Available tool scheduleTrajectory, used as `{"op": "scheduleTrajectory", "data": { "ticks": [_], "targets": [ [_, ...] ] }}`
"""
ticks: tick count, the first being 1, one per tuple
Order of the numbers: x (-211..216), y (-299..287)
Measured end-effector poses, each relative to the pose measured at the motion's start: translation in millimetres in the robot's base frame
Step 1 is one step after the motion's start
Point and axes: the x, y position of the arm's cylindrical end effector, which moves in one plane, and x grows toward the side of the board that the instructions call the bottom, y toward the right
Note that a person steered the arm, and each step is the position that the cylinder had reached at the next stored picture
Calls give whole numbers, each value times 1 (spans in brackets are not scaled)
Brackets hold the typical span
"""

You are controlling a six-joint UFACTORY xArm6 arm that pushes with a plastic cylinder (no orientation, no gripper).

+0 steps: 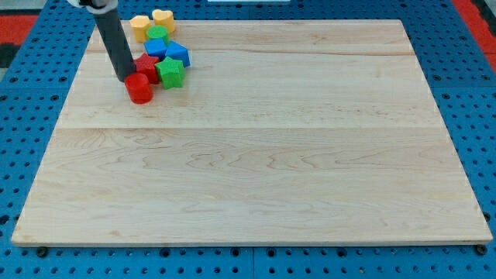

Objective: Push the blue cube into the blue triangle

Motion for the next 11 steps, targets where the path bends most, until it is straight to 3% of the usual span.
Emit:
{"op": "scheduleTrajectory", "data": {
  "ticks": [1, 2, 5, 9, 11],
  "targets": [
    [36, 8],
    [43, -4],
    [-36, -33],
    [-74, 14],
    [-75, 99]
  ]
}}
